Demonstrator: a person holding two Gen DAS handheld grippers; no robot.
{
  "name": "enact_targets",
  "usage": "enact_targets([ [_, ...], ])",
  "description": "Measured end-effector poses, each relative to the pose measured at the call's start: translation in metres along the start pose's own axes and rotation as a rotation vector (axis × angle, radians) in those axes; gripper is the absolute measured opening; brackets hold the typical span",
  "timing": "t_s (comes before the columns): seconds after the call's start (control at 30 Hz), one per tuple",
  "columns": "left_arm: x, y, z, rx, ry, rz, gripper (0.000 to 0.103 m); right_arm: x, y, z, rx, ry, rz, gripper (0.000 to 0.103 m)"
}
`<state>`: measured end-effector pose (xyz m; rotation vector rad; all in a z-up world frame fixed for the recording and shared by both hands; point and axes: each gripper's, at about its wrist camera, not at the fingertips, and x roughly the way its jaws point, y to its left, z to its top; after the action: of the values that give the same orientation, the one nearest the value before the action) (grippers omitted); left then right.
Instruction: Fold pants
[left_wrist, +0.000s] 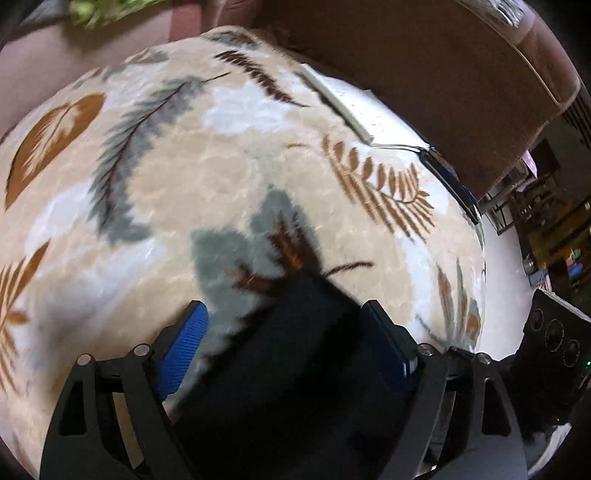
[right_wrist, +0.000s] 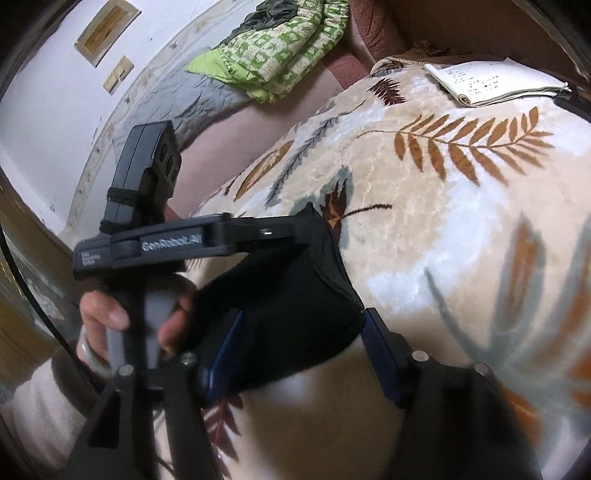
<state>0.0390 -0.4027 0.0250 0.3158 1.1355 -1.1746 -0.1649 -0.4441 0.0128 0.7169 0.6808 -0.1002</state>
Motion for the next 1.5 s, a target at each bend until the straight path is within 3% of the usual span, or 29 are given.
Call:
enact_targets([
  [0.07,0.005,-0.006,-0.001,0.028,-0.005,0.029,0.085,0.006,0.001,0.003,-0.011,0.004,-0.024,0.045],
  [0.1,0.007,-0.011,-0.002,0.058,-0.014,0.046,0.077,0.009,-0.001,0.004,-0.006,0.019,-0.025,0.013],
  [0.13,0.006,-0.014,-0.003,0.082,-0.02,0.056,0.071,0.014,-0.004,0.006,0.034,0.045,0.009,0.014],
  [0.17,0.004,-0.016,-0.004,0.096,-0.024,0.055,0.057,0.013,-0.005,0.007,0.05,0.033,0.018,0.013],
  [0.2,0.001,-0.016,-0.004,0.093,-0.03,0.036,0.037,0.011,-0.002,0.008,0.042,0.026,0.024,0.013],
  [0.23,-0.003,-0.015,-0.003,0.087,-0.026,0.005,0.027,0.008,0.004,0.01,0.023,0.02,0.028,0.013],
  [0.3,-0.017,-0.016,-0.003,0.085,-0.043,-0.007,0.02,-0.002,0.021,0.014,-0.023,0.0,0.048,0.013],
  [0.47,-0.086,-0.016,-0.011,0.059,-0.157,-0.033,0.02,-0.023,0.092,0.013,-0.217,-0.028,0.11,0.013],
  [0.63,-0.177,0.026,-0.052,-0.095,-0.279,0.047,0.02,-0.014,0.169,-0.003,-0.394,0.025,0.22,0.013],
  [0.67,-0.192,0.041,-0.066,-0.143,-0.296,0.064,0.023,-0.006,0.186,-0.01,-0.428,0.047,0.241,0.013],
  [0.77,-0.218,0.082,-0.108,-0.289,-0.322,0.14,0.048,0.022,0.219,-0.03,-0.492,0.112,0.27,0.013],
  [0.9,-0.25,0.14,-0.179,-0.546,-0.37,0.153,0.06,0.073,0.248,-0.068,-0.525,0.267,0.302,0.013],
  [1.0,-0.259,0.155,-0.22,-0.637,-0.39,0.207,0.068,0.105,0.259,-0.098,-0.554,0.403,0.289,0.027],
  [1.07,-0.258,0.154,-0.236,-0.658,-0.37,0.256,0.068,0.102,0.262,-0.095,-0.534,0.427,0.277,0.03],
  [1.1,-0.258,0.152,-0.244,-0.661,-0.357,0.261,0.068,0.091,0.26,-0.085,-0.499,0.435,0.314,0.034],
  [1.17,-0.254,0.146,-0.252,-0.654,-0.342,0.25,0.07,0.071,0.253,-0.063,-0.444,0.396,0.383,0.043],
  [1.2,-0.252,0.141,-0.254,-0.651,-0.335,0.253,0.075,0.056,0.244,-0.05,-0.417,0.34,0.399,0.055],
  [1.23,-0.249,0.136,-0.255,-0.65,-0.33,0.259,0.078,0.048,0.238,-0.042,-0.406,0.301,0.387,0.06],
  [1.3,-0.24,0.128,-0.257,-0.647,-0.325,0.264,0.079,0.046,0.226,-0.032,-0.417,0.271,0.311,0.059],
  [1.37,-0.227,0.121,-0.257,-0.647,-0.289,0.258,0.079,0.055,0.217,-0.031,-0.445,0.279,0.209,0.049],
  [1.4,-0.218,0.116,-0.256,-0.641,-0.263,0.257,0.079,0.065,0.21,-0.031,-0.464,0.285,0.15,0.039],
  [1.43,-0.212,0.112,-0.255,-0.635,-0.247,0.27,0.079,0.068,0.207,-0.034,-0.474,0.29,0.127,0.03],
  [1.5,-0.202,0.099,-0.251,-0.589,-0.235,0.357,0.079,0.072,0.199,-0.042,-0.476,0.293,0.113,0.025],
])
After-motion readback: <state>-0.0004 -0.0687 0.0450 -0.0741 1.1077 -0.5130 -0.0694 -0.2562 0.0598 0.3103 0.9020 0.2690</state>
